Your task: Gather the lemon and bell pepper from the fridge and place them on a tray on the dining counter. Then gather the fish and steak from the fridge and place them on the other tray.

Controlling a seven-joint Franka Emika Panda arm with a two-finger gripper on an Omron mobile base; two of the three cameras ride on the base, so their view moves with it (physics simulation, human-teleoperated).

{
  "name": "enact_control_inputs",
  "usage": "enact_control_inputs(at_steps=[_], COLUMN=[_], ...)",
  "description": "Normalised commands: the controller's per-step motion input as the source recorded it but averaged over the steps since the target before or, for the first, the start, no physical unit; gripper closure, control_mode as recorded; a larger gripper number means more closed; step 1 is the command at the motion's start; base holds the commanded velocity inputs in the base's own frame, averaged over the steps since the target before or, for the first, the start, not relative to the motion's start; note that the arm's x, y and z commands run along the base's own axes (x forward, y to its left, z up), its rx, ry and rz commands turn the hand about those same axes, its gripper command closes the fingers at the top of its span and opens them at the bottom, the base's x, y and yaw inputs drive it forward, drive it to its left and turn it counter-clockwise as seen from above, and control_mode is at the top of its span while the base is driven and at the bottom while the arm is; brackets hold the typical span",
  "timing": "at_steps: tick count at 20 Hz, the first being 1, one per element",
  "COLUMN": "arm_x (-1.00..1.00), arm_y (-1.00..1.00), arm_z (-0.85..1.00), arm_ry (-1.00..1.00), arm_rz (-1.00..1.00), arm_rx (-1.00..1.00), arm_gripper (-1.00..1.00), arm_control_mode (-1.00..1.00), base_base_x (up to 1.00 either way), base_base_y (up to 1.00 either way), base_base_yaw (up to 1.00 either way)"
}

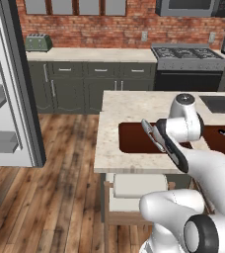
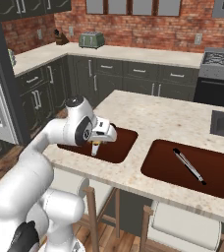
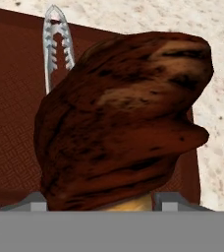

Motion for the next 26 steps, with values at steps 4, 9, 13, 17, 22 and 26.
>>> enact_control_inputs(at_steps=[4,9,13,17,22,26], arm_x=[0.45,0.31,0.24,0.20,0.19,0.03], arm_y=[-0.15,-0.14,-0.21,-0.15,-0.02,0.00], arm_z=[-0.37,-0.34,-0.31,-0.33,-0.32,-0.21], arm_ry=[0.06,0.04,0.02,0.02,0.03,0.01], arm_rz=[0.00,0.00,0.01,0.01,0.01,0.00], arm_rx=[0.00,0.02,0.05,0.04,0.03,0.03], arm_gripper=[1.00,1.00,1.00,1.00,1.00,-1.00], arm_control_mode=[-1.00,-1.00,-1.00,-1.00,-1.00,-1.00], base_base_x=[0.00,0.00,0.00,0.00,0.00,0.00], base_base_y=[0.00,0.00,0.00,0.00,0.00,0.00], base_base_yaw=[0.00,0.00,0.00,0.00,0.00,0.00])
